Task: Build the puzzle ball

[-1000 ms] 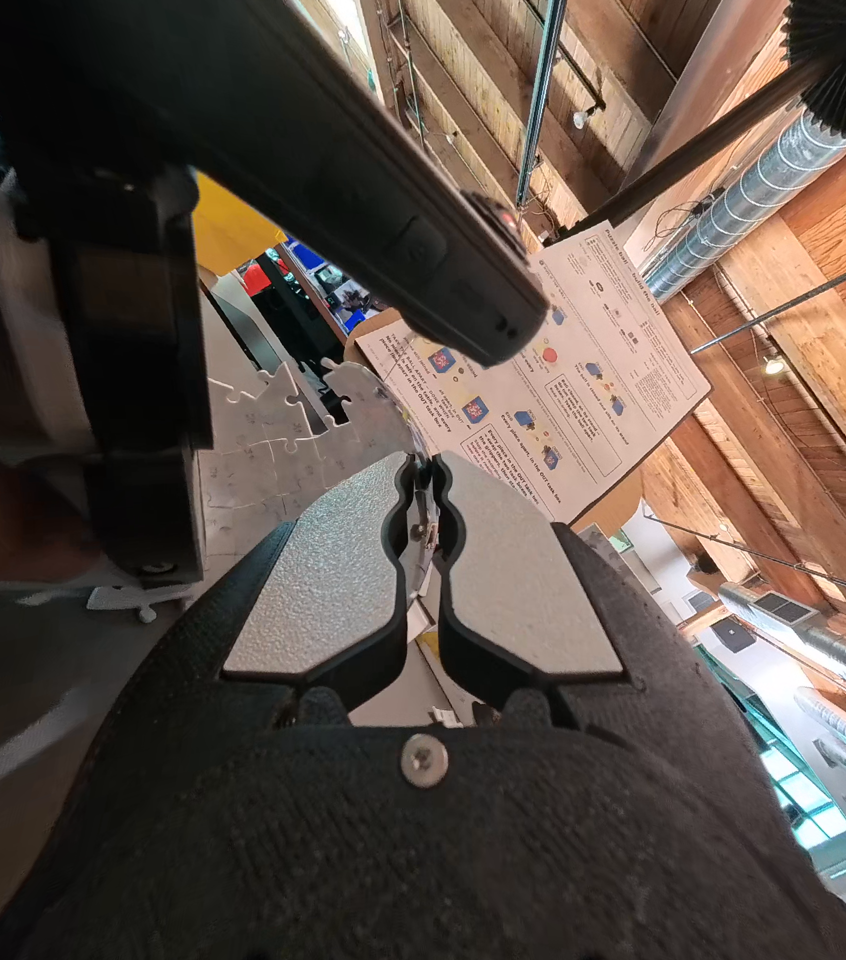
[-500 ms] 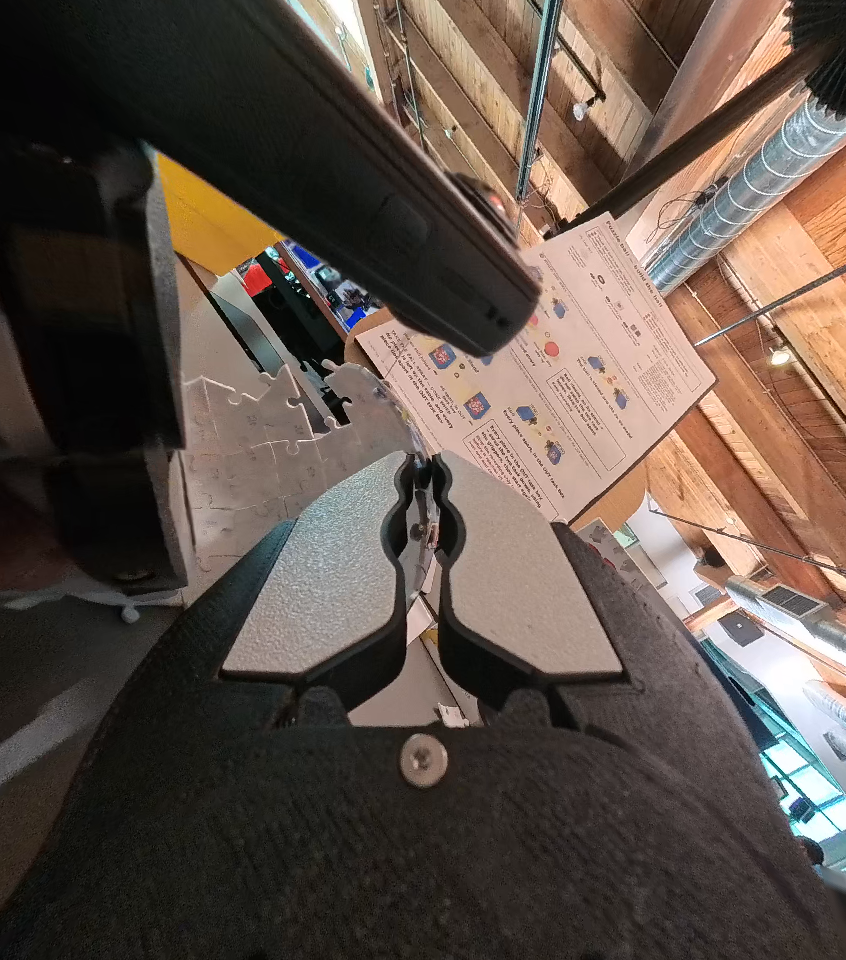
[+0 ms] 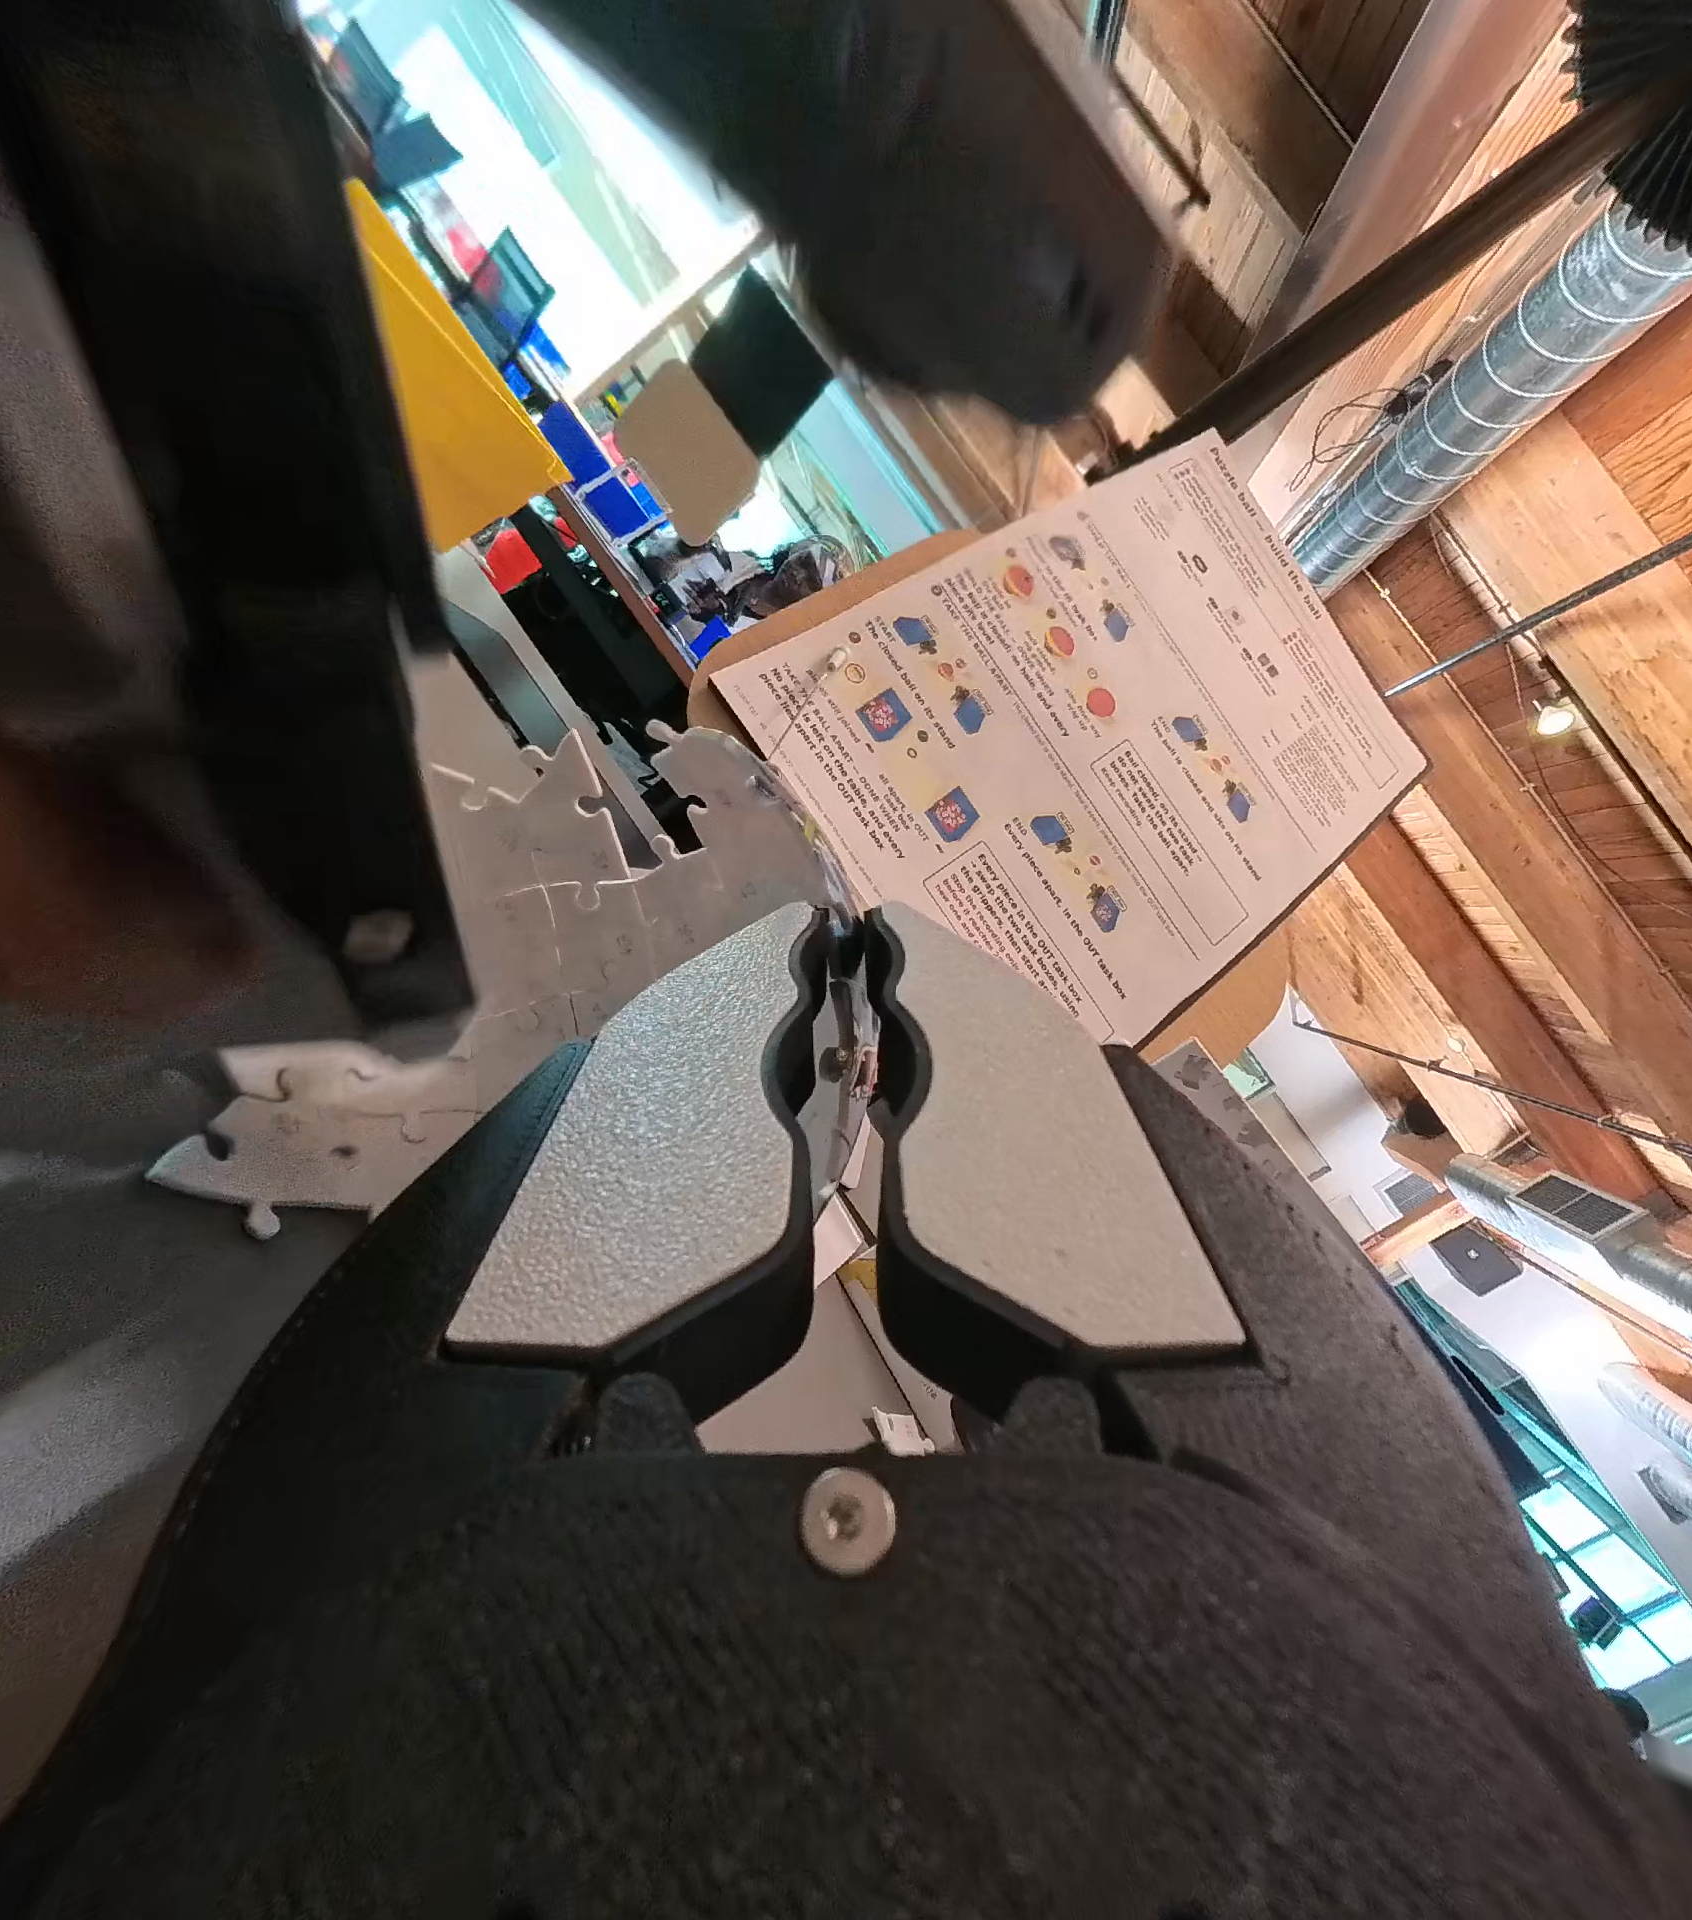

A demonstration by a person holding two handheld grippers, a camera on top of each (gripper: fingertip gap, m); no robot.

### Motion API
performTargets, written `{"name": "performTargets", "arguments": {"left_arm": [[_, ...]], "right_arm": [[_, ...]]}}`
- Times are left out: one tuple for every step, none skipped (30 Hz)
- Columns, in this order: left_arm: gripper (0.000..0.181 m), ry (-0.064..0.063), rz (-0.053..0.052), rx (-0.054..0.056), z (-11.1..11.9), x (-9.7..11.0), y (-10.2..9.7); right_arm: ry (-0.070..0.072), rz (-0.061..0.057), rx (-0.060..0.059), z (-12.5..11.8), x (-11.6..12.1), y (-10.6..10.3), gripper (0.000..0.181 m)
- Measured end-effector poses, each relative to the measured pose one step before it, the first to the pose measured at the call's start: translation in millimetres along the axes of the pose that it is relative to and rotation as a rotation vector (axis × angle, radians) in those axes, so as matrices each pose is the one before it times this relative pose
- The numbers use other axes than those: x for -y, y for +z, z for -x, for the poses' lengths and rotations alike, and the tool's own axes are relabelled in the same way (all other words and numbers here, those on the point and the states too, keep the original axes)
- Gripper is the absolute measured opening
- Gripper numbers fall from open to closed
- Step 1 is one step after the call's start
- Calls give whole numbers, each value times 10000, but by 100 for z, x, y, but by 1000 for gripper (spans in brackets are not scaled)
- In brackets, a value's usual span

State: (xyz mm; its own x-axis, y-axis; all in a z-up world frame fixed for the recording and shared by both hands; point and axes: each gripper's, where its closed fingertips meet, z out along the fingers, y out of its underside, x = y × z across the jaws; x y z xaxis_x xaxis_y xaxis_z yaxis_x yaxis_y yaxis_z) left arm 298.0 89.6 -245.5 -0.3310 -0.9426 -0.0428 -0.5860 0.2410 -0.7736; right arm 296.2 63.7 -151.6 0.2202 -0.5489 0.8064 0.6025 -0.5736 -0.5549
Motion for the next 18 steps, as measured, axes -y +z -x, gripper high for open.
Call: {"name": "performTargets", "arguments": {"left_arm": [[0,-294,-336,159,643,657,-725],[0,-123,-243,293,785,508,-616],[0,37,-107,234,626,247,-411],[0,95,60,118,337,-68,-212],[0,102,136,-14,-12,-278,-7],[0,89,126,-128,-343,-342,126],[0,69,117,-162,-535,-355,231],[0,100,119,-171,-650,-331,298],[0,137,93,-121,-628,-237,319],[0,139,47,7,-397,-121,342],[0,122,47,68,-212,-84,359],[0,81,77,41,-124,-97,384],[0,43,87,14,-53,-99,404],[0,46,114,-10,-35,-161,402],[0,57,145,8,27,-203,330],[0,46,102,44,116,-116,248],[0,25,28,33,114,-32,201],[0,0,38,-43,-2,-29,167]], "right_arm": [[6,-1,5,8,-4,9,7],[3,2,4,11,-3,12,7],[-14,-7,13,36,15,5,7],[-31,-12,0,14,34,7,7],[-19,-10,2,12,49,3,7],[8,-16,10,37,50,0,7],[-11,-18,4,23,47,0,7],[-26,-10,-1,13,49,-7,7],[-4,-10,0,25,44,-13,7],[38,3,9,9,19,-31,7],[32,-1,0,8,7,-25,7],[12,0,4,1,12,-33,7],[2,4,-5,-6,1,-24,7],[31,0,5,4,6,-16,7],[55,2,-3,-11,8,-20,7],[54,0,-1,-19,-7,-9,7],[40,-1,-6,-22,-5,-4,7],[22,2,-5,-25,-21,13,7]]}}
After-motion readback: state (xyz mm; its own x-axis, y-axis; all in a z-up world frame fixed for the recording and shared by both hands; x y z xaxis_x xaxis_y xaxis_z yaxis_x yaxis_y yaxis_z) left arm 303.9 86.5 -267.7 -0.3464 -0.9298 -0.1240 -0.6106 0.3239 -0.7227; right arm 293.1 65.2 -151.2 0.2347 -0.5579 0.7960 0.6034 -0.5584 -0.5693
